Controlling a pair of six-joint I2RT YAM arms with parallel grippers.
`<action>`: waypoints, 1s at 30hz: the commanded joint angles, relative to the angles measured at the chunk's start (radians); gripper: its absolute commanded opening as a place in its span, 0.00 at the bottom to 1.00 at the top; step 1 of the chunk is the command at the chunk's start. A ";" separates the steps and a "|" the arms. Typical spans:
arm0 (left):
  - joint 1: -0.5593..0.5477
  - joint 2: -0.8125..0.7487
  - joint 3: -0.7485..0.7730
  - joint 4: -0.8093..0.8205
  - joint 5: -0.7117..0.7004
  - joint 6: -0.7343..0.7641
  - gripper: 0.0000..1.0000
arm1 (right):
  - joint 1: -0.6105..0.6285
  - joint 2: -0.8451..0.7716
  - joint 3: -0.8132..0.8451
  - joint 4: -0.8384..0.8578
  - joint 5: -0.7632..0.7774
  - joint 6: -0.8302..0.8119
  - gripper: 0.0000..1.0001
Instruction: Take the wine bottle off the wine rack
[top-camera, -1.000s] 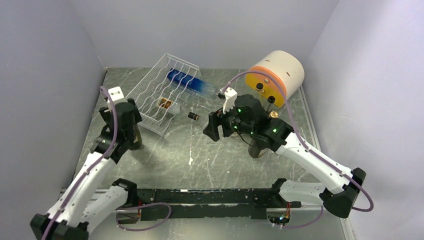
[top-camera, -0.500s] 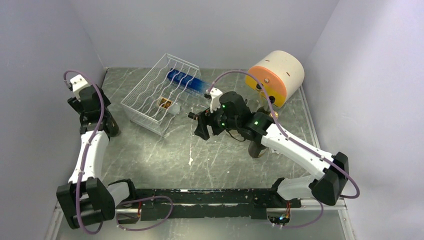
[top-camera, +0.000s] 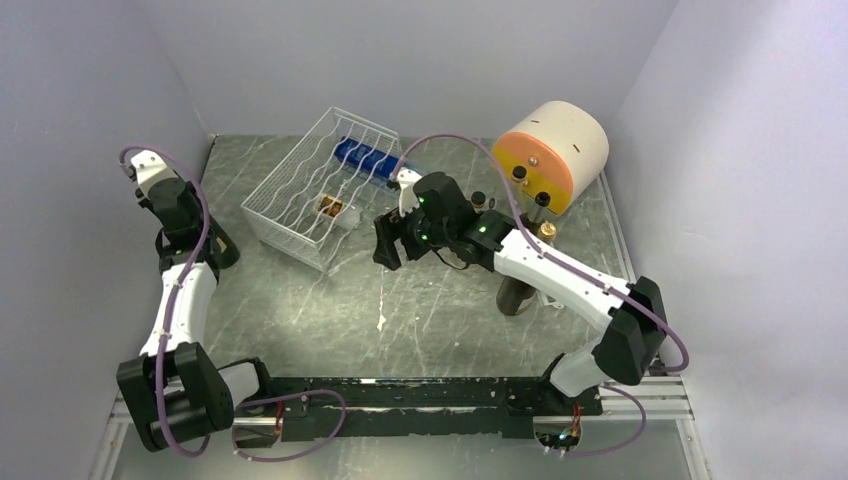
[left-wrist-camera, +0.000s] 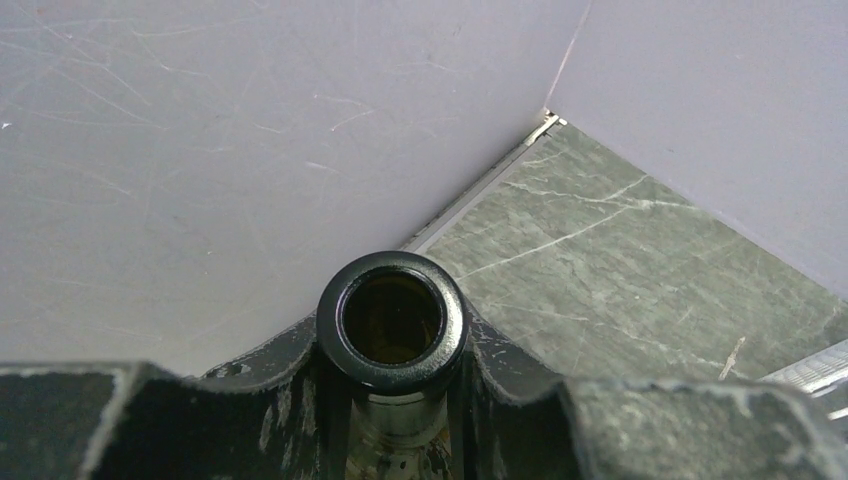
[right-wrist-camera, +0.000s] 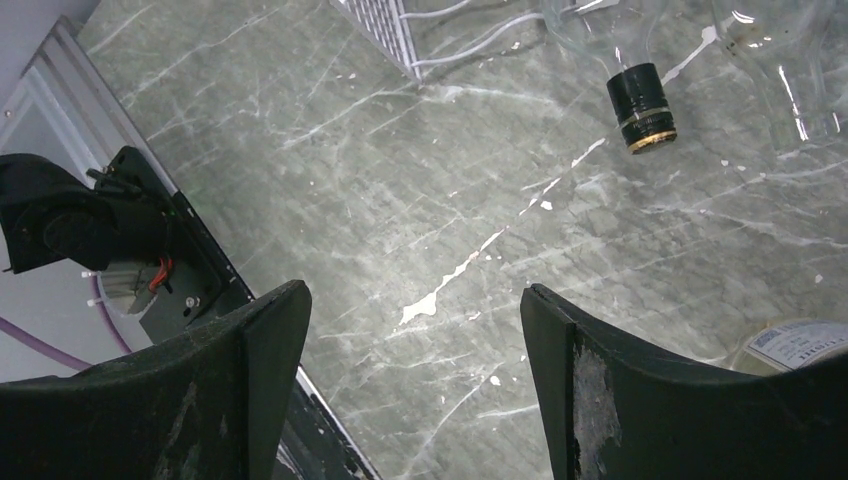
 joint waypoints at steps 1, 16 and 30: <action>0.006 -0.024 -0.003 0.051 0.031 -0.022 0.10 | 0.003 0.012 0.043 0.013 -0.002 -0.012 0.81; 0.001 -0.257 0.047 -0.097 0.040 -0.051 1.00 | 0.003 0.180 0.124 -0.104 0.161 -0.124 0.86; -0.265 -0.314 0.126 -0.165 0.218 0.023 1.00 | -0.049 0.468 0.301 -0.106 0.304 -0.147 0.86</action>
